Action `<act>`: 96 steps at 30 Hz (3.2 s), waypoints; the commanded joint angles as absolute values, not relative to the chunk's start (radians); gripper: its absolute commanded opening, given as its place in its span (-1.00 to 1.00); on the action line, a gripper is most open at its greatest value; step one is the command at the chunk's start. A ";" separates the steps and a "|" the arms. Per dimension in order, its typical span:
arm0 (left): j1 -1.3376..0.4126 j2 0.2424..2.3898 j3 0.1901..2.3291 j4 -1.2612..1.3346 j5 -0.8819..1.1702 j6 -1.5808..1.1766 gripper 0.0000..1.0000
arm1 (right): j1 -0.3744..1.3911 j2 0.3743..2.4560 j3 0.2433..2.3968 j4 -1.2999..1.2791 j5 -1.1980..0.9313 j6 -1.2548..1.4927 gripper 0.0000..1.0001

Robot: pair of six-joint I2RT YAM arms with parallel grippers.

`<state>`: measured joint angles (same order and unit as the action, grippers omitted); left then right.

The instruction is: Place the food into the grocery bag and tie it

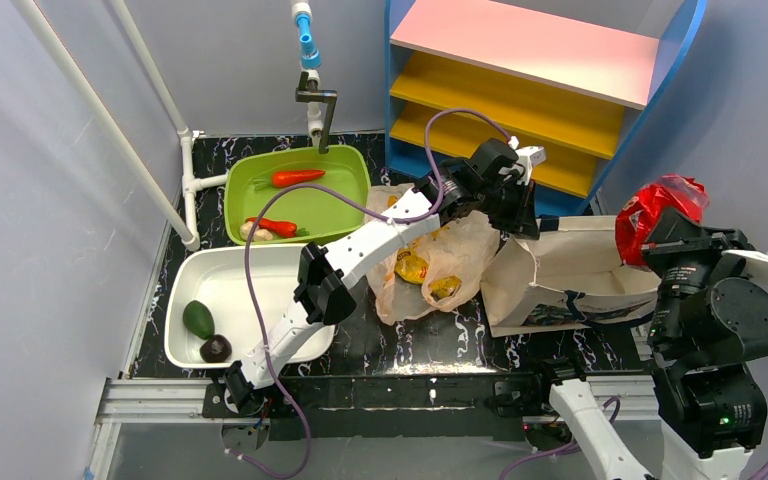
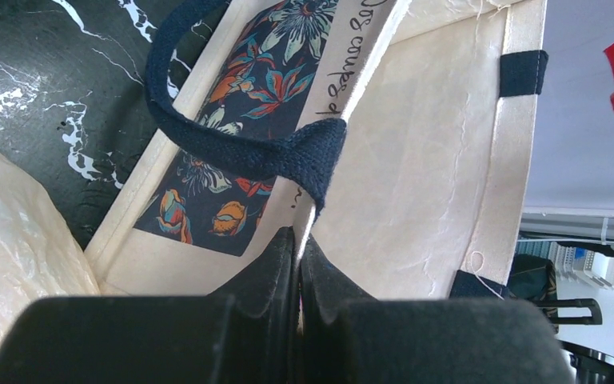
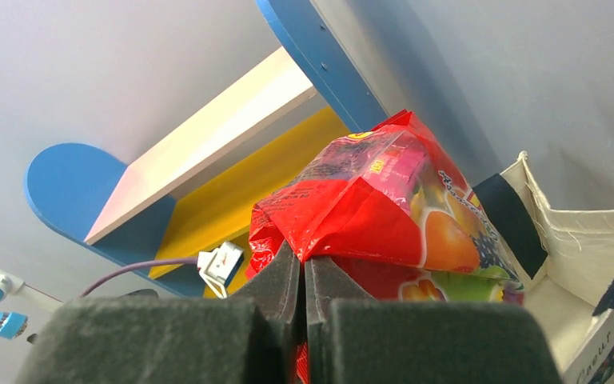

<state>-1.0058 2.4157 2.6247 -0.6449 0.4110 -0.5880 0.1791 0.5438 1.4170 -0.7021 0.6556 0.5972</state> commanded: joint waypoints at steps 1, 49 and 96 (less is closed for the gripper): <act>-1.000 2.359 2.648 -0.611 0.453 -0.606 -1.00 | 0.182 0.505 1.380 -0.545 0.710 0.618 -0.97; -0.883 1.466 1.717 -0.836 0.216 -0.248 0.15 | 0.288 0.831 1.402 -0.538 -0.217 0.296 0.37; -0.909 1.605 0.813 0.331 0.186 0.677 -0.10 | 0.547 0.798 1.449 -0.841 0.023 0.280 0.32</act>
